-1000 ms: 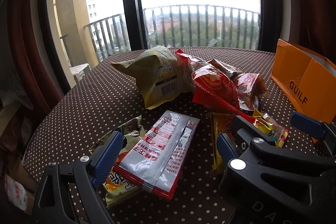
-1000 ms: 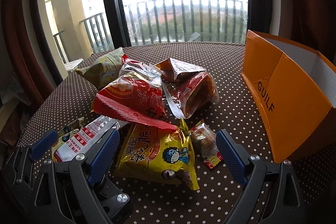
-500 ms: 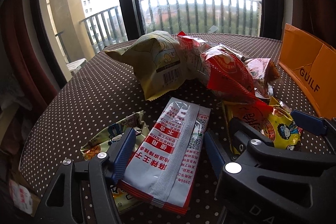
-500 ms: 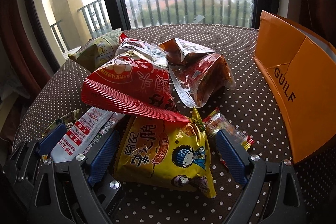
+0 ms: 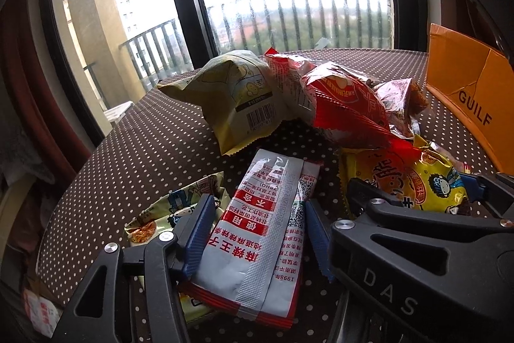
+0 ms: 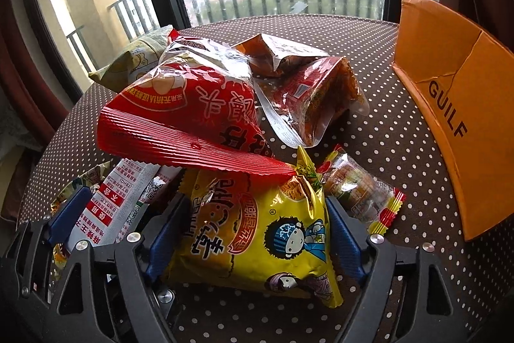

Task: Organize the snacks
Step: 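Close left tool on white-and-red sachet while right tool closes on yellow chip bag, then lift sachet with left tool while right tool carries yellow bag toward orange box, then open left tool over orange box while right tool drops yellow bag inside, then withdraw both tools from the box back toward the snack pile, then grasp small clear candy packet with red-yellow ends using right tool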

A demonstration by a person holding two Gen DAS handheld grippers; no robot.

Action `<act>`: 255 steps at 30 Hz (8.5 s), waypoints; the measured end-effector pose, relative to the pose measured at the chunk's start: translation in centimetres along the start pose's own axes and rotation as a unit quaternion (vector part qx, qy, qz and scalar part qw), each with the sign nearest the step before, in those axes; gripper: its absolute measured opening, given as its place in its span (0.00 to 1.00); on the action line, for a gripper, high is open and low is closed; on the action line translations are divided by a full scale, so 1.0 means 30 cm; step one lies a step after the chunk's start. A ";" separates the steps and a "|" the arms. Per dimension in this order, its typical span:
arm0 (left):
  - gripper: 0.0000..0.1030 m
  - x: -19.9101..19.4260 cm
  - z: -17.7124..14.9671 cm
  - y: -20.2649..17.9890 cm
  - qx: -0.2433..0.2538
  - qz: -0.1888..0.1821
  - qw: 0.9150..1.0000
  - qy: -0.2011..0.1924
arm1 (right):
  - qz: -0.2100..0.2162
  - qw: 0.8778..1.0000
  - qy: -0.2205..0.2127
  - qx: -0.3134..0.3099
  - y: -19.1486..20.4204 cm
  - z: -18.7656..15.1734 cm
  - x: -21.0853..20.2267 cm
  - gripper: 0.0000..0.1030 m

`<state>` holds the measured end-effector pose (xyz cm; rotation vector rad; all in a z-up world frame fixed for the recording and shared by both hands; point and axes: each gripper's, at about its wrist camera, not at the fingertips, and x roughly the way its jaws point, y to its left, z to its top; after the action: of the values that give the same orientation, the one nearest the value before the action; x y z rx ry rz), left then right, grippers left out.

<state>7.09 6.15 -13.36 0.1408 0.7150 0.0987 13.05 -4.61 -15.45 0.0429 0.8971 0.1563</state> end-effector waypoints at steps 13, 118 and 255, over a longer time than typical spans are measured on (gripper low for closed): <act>0.43 -0.034 0.014 -0.017 -0.004 -0.027 1.000 -0.001 | 0.016 1.000 -0.004 0.011 -0.020 -0.003 -0.042 0.71; 0.41 -0.071 0.530 -0.790 0.095 -0.222 0.967 -0.080 | -0.118 0.965 -0.168 0.163 -0.866 0.263 -0.424 0.71; 0.93 0.117 0.056 -0.279 -0.045 -0.083 0.994 0.060 | -0.005 0.999 -0.027 -0.038 -0.215 0.048 0.027 0.40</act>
<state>11.19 -1.77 -15.75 -0.0110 0.8387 -0.0206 15.44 -10.82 -15.84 -0.0268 0.8376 0.1795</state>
